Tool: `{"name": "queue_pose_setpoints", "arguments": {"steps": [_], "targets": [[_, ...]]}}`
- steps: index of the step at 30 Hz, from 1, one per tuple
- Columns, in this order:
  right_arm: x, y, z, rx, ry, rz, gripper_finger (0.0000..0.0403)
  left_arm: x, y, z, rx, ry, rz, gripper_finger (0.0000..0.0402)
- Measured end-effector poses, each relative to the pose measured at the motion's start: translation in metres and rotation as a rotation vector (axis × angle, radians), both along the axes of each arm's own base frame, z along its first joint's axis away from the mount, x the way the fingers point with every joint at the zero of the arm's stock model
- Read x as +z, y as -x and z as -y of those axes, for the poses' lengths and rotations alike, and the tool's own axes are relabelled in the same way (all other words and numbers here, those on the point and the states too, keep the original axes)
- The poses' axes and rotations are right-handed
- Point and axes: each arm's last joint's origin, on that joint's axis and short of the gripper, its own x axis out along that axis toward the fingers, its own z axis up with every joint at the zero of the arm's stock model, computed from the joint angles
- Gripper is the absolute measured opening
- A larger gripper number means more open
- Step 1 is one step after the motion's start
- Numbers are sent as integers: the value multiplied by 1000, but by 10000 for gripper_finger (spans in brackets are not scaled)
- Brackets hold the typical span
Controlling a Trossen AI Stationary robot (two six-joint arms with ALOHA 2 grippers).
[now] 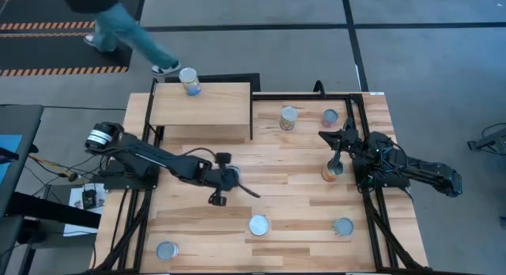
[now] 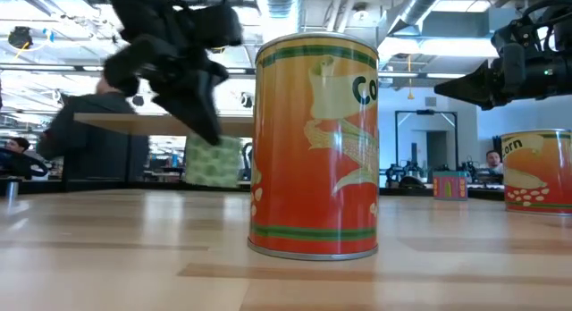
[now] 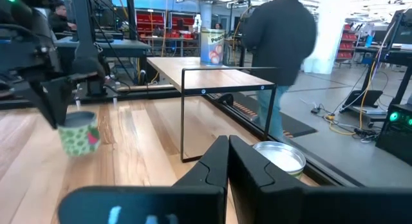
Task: Pick and place cans onto a shelf
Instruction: Put the light green can on the shelf
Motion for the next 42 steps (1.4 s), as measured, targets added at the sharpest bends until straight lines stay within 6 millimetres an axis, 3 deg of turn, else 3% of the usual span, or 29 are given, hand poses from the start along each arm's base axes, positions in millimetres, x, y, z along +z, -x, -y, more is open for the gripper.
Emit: {"name": "queue_pose_setpoints", "arguments": {"steps": [7, 11, 17, 22, 27, 32, 42], "targets": [[0, 0, 0, 0, 0, 0, 33, 3, 32, 14, 163, -25, -126, 2], [0, 0, 0, 0, 0, 0, 33, -7, 45, 17, 233, -21, -155, 2], [0, 0, 0, 0, 0, 0, 33, -21, 80, 5, 335, 84, -89, 1], [0, 0, 0, 0, 0, -1, 33, -14, 106, -5, 402, 210, -1, 1], [0, 0, 0, 0, 0, 0, 33, -5, 128, -15, 487, 200, 43, 4], [0, 0, 0, 0, 0, 0, 33, -6, 134, -18, 521, 192, 45, 14], [0, 0, 0, 0, 0, -1, 33, -18, 126, -15, 493, 147, -23, 53]]}}
